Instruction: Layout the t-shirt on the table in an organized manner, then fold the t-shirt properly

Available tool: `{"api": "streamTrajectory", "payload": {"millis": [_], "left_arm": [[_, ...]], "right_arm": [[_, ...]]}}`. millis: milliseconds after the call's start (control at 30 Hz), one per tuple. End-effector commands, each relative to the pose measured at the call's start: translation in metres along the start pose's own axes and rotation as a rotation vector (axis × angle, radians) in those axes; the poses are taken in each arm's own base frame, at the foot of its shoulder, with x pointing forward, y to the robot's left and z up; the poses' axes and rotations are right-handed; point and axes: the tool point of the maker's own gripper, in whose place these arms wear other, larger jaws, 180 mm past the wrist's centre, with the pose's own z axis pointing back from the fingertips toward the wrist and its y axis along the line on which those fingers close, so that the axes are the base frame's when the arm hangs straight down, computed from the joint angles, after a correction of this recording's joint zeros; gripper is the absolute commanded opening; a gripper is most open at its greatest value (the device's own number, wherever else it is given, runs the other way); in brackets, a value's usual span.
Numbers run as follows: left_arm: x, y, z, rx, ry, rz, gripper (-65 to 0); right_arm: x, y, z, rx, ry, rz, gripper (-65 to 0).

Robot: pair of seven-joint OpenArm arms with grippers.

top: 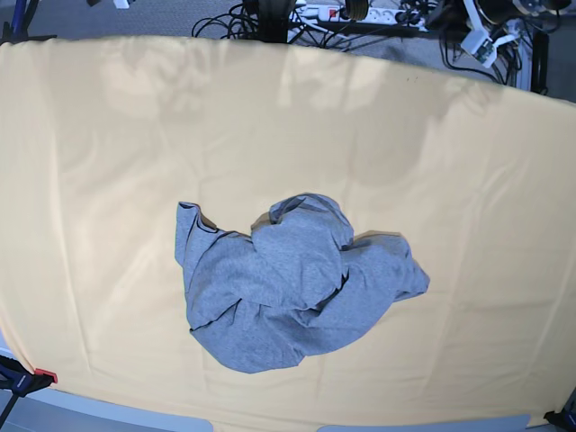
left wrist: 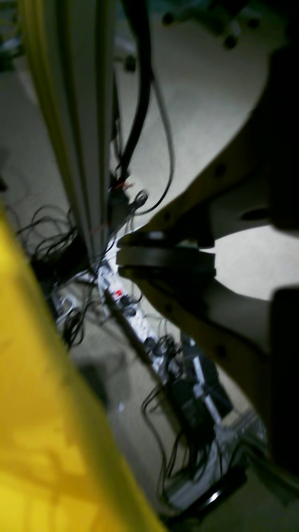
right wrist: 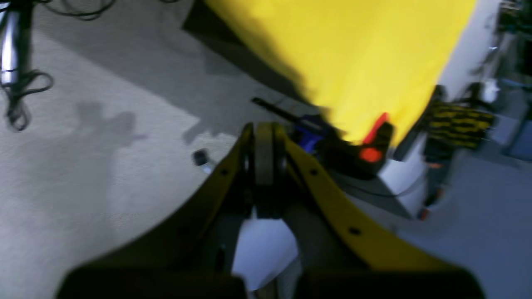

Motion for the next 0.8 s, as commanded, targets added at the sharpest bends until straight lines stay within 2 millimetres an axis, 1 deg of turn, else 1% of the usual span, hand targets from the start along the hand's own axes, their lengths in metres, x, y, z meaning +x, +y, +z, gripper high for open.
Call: {"api": "streamTrajectory", "payload": {"millis": [0, 67, 133, 333, 433, 600, 667, 767], "left_arm": [[0.011, -0.002, 0.002, -0.008, -0.041, -0.014, -65.0], [0.024, 0.002, 0.0, -0.002, -0.087, -0.027, -65.0], [0.039, 0.006, -0.001, 0.007, -0.136, -0.045, -65.0], [0.078, 0.019, -0.002, 0.035, -0.252, -0.098, -65.0], [0.101, 0.024, 0.0, 0.047, -0.319, -0.125, -65.0], [0.144, 0.035, 0.01, 0.09, -0.482, -0.155, -65.0], [0.157, 0.04, 0.013, 0.117, -0.512, -0.19, -65.0], [0.173, 0.045, 0.018, 0.141, -0.556, -0.222, -65.0]], "right_arm": [[0.003, -0.007, 0.004, -0.029, -0.023, 0.003, -65.0], [0.011, -0.011, 0.002, -0.05, -0.056, -0.014, -65.0], [0.026, -0.021, -0.004, -0.089, -0.104, -0.041, -65.0], [0.068, -0.055, -0.021, -0.213, -0.218, -0.11, -65.0], [0.095, -0.074, -0.027, -0.266, -0.312, -0.106, -65.0], [0.138, -0.093, -0.036, -0.236, -0.459, -0.202, -65.0], [0.157, -0.1, -0.037, -0.203, -0.528, -0.262, -65.0], [0.187, -0.102, -0.034, -0.135, -0.637, -0.308, -65.0]]}}
